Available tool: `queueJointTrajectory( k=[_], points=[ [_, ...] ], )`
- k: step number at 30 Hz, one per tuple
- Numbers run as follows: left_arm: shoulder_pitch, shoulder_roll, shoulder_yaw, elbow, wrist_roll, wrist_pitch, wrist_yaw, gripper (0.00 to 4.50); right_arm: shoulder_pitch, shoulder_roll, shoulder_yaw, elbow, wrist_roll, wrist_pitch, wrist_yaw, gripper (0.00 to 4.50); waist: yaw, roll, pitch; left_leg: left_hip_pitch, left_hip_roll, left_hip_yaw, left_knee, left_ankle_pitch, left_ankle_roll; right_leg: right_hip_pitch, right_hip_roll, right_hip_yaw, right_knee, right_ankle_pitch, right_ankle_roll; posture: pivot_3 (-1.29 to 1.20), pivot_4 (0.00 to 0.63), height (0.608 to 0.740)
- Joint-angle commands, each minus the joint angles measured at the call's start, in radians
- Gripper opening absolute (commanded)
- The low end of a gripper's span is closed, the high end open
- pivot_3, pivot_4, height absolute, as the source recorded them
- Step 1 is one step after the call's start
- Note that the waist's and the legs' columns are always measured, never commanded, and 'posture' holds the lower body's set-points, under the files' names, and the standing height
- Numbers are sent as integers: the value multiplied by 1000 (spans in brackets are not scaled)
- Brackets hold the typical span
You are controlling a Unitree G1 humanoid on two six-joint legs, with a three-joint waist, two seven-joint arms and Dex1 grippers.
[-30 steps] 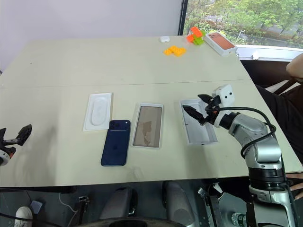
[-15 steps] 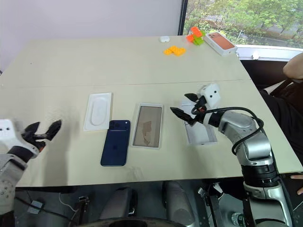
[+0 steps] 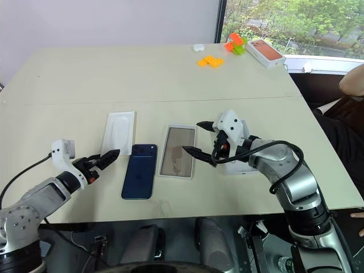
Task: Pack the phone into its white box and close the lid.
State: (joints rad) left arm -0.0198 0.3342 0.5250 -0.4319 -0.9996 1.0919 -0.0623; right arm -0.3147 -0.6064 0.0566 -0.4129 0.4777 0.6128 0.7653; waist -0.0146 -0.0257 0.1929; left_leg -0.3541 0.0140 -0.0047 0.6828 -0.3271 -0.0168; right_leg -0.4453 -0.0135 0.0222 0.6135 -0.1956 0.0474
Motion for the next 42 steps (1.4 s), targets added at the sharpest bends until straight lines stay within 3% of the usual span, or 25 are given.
queueJointTrajectory(
  k=[1, 7, 8, 11, 17, 33, 38, 42],
  points=[
    [-26, -29, 8, 17, -65, 24, 66, 4488, -5, -2, -15, -42, 7, -8, -3, 4491, 0, 0, 0, 0, -1, 0, 0, 0, 0, 0, 0, 0, 0, 0, 0, 0, 150, 740],
    [-50, -57, 8, 65, -112, 25, 127, 4488, 14, -17, -16, -53, -9, -18, -3, 4491, 3, 1, -1, 1, -2, -1, 0, 0, 0, 1, 0, 0, 0, 0, 0, 0, 150, 740],
    [-47, -58, 7, 65, -117, 23, 133, 4252, 16, -20, -16, -53, -11, -20, -2, 4500, 3, 1, -1, 1, -2, -1, 0, 0, 0, 2, 0, 0, 0, 0, 0, 0, 150, 740],
    [-38, -70, 16, 68, -144, 8, 156, 3153, 21, -22, -16, -53, -17, -22, -1, 4500, 2, 1, -1, 1, -2, 0, 1, 0, 0, 2, 0, 0, 0, 0, -1, 0, 150, 740],
    [4, -106, 69, 55, -287, -42, 189, 25, 32, -30, -8, -59, -25, -20, 12, 4500, 2, 0, 0, 0, -2, 0, 1, 0, 0, 1, 0, 0, -1, 1, -2, 0, 150, 740],
    [126, -79, 53, -55, -603, -267, 194, 25, 6, -70, -28, -33, -28, -29, 58, 4500, 1, 0, 0, 0, -2, 0, 1, 0, 0, 1, 0, 0, -1, 0, -1, 0, 150, 740],
    [156, 0, -59, -151, -722, -256, 180, 25, 15, -115, -51, -33, -15, -27, 92, 4500, 4, 0, 0, 0, -2, 0, 1, 0, 0, 1, -1, 0, -2, -1, -1, 0, 150, 740],
    [138, 57, -224, -174, -720, -231, 234, 25, 45, -150, -67, -27, -32, -42, 110, 4500, 4, 0, 0, 0, -3, 0, 1, 0, 0, 1, -1, 0, -2, -1, -1, 0, 150, 740]
  ],
)
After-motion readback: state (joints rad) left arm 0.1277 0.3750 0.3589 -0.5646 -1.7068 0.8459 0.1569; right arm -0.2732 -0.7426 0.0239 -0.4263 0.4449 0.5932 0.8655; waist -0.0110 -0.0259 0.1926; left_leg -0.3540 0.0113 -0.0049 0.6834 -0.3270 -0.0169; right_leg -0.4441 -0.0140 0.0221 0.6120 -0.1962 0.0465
